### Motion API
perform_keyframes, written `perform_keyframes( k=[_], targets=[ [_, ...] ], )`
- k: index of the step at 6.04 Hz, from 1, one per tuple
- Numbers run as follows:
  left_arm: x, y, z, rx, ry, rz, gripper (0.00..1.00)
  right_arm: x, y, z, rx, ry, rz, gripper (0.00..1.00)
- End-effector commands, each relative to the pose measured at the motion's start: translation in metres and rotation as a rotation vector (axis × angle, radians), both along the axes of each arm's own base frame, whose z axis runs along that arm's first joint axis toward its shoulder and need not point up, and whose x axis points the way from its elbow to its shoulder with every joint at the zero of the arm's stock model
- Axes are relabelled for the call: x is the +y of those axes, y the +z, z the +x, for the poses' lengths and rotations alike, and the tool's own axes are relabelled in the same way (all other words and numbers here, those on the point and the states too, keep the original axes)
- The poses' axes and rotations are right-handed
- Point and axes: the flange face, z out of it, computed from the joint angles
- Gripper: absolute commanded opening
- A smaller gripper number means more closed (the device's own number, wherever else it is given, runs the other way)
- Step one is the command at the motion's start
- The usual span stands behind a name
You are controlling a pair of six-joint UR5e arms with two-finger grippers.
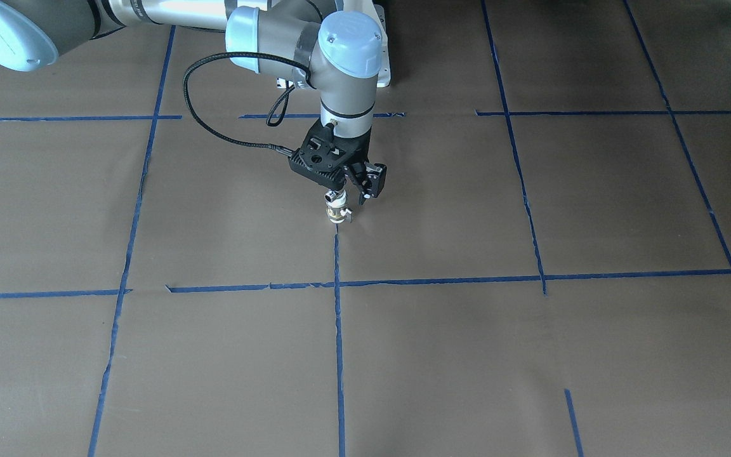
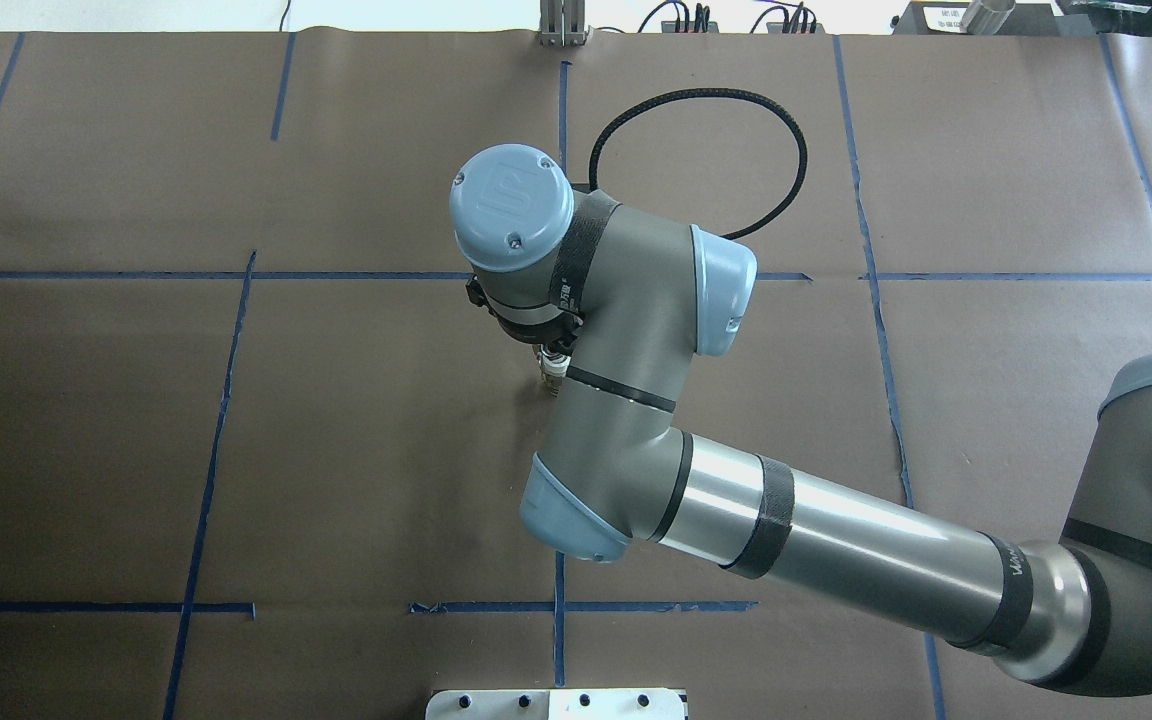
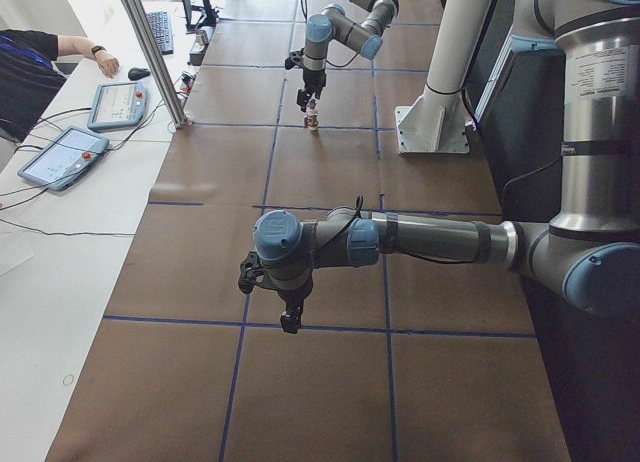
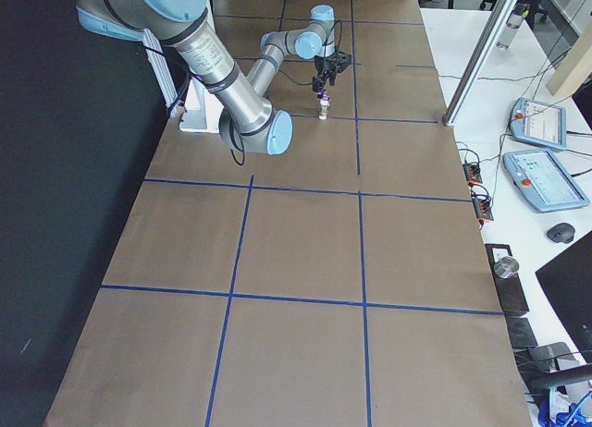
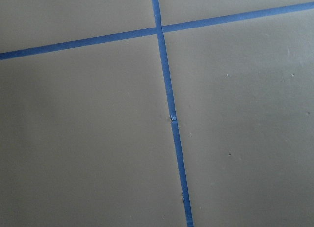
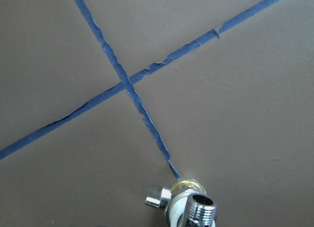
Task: Assemble PPR valve and pipe with both arms
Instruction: 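Open the right gripper and withdraw the right arm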
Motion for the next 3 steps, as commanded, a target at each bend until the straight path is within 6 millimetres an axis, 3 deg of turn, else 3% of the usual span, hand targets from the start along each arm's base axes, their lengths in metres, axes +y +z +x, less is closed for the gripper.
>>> perform_keyframes(
  k=[1, 2, 3],
  targets=[
    [0.000, 0.000, 0.000, -0.002, 0.000, 0.000, 1.00, -0.048, 0.007, 0.060, 0.013, -0.129, 0.024, 1.00],
    [0.001, 0.005, -0.001, -0.005, 0.001, -0.008, 1.00, -0.096, 0.052, 0.119, 0.002, -0.239, 0.049, 1.00],
    [0.000, 0.005, -0.001, -0.005, 0.000, -0.010, 1.00, -0.128, 0.112, 0.200, -0.013, -0.333, 0.108, 1.00]
  ],
)
